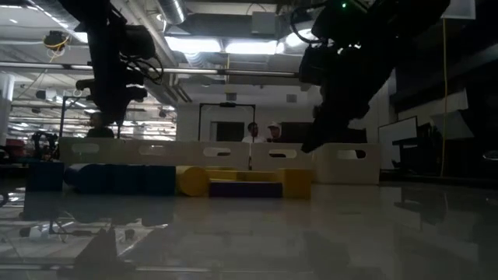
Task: Sort blocks
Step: Put the blue block into the left white bin, then put the yellow block into the middle right white bin
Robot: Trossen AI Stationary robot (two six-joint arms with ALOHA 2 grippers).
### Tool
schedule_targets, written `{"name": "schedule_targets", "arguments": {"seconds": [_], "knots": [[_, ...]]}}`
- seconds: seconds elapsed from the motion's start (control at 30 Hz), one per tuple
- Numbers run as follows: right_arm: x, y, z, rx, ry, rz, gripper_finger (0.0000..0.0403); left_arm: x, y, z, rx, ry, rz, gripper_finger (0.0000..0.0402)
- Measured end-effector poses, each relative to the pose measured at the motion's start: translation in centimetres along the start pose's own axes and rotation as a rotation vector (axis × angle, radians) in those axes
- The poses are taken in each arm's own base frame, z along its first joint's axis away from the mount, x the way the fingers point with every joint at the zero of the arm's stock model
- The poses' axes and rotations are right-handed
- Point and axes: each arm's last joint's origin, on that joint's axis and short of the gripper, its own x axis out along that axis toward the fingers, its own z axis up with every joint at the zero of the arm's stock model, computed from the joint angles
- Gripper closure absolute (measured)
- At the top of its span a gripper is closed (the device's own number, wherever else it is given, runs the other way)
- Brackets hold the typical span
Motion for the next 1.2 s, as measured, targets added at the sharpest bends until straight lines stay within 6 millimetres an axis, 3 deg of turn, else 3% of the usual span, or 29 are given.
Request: {"name": "schedule_targets", "arguments": {"seconds": [0.33,0.67,0.8,0.93,1.2], "knots": [[4.1,3.5,-1.6,-0.151,-0.004,0.093,0.0203,0.3,-0.1,0.1,0.006,0.01,0.002,0.0251],[6.7,3.7,-2.7,-0.159,-0.024,0.05,0.0203,0.3,-0.2,0.1,-0.015,0.014,-0.027,0.0251],[6.8,3.7,-2.7,-0.14,-0.028,0.048,0.022,0.2,-0.6,0.0,-0.013,0.035,-0.138,0.0251],[6.7,3.8,-2.4,-0.145,-0.038,0.047,0.0271,-0.1,-1.5,-0.1,0.013,0.046,-0.257,0.0251],[6.0,4.1,-0.1,-0.213,-0.039,0.034,0.0272,-1.1,-3.8,-0.7,0.116,0.051,-0.395,0.0251]]}}
